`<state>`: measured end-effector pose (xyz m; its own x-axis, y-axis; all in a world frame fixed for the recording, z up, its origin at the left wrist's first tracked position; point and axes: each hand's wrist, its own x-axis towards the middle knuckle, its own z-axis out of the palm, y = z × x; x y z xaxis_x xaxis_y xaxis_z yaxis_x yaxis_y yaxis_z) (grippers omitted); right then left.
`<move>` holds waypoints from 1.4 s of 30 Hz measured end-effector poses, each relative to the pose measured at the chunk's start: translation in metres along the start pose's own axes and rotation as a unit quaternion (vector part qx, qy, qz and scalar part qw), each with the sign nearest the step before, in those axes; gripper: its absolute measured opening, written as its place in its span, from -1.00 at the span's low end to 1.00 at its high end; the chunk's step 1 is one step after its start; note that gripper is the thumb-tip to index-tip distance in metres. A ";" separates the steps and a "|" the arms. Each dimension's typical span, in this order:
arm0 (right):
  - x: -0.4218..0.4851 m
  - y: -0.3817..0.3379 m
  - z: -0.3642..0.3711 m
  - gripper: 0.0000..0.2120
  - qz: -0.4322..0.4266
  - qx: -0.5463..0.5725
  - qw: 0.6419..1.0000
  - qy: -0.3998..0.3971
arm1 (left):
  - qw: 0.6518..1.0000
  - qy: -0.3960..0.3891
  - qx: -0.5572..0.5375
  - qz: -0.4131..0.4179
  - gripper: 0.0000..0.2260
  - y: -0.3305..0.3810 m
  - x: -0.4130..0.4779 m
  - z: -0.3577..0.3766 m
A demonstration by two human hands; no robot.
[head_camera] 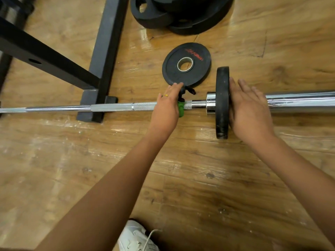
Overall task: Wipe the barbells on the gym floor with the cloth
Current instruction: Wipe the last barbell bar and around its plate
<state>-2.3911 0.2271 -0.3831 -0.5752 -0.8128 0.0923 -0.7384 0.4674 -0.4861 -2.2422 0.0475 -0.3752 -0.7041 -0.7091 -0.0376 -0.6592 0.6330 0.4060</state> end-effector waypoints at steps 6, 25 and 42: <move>-0.013 -0.001 0.003 -0.40 -0.011 0.001 1.000 0.002 | 0.997 -0.036 0.044 0.053 -0.63 -0.002 -0.023 -0.005; -0.050 -0.010 0.005 -0.36 -0.020 -0.001 1.000 0.023 | 0.990 0.096 -0.018 -0.097 -0.52 -0.031 -0.062 -0.003; -0.018 -0.072 -0.067 -0.46 -0.184 0.054 0.976 -0.104 | 0.967 -0.142 0.128 0.168 -0.42 -0.042 -0.039 -0.040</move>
<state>-2.3514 0.2316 -0.2915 -0.1863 -0.9769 0.1050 -0.8334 0.1006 -0.5435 -2.1765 0.0364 -0.3542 -0.9104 -0.3580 -0.2074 -0.3979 0.8951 0.2014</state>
